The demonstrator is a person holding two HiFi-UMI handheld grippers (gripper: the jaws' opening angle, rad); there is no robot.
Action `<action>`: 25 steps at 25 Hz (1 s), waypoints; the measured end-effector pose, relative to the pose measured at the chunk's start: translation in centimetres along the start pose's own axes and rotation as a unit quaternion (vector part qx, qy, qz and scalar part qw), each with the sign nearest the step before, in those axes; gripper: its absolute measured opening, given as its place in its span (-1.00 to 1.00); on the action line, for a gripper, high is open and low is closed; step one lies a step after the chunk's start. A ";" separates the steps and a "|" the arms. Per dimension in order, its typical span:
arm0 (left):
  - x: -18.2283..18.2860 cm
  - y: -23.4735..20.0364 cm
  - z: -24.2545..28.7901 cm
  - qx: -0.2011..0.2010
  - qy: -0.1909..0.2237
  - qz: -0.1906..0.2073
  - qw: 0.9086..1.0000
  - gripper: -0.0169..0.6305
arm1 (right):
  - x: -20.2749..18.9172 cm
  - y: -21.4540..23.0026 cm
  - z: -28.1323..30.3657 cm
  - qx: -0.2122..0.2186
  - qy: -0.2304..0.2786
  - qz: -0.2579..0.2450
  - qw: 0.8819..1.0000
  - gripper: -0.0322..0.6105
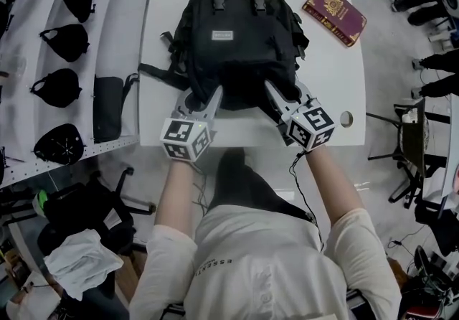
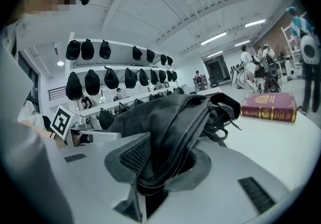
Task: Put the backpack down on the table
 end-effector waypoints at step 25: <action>-5.7 -0.3 -3.3 0.050 0.017 0.020 0.998 0.05 | -4.9 -0.4 -2.9 -0.095 -0.036 -0.080 0.992 -0.09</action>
Point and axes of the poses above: the fingertips, and each gripper's own axes: z forward along the fingers, y to its right, x out of its top, the point moved 6 cm from there along -z, backward along the fingers, and after that the axes turned 9 degrees about -x, right-handed, at the moved point
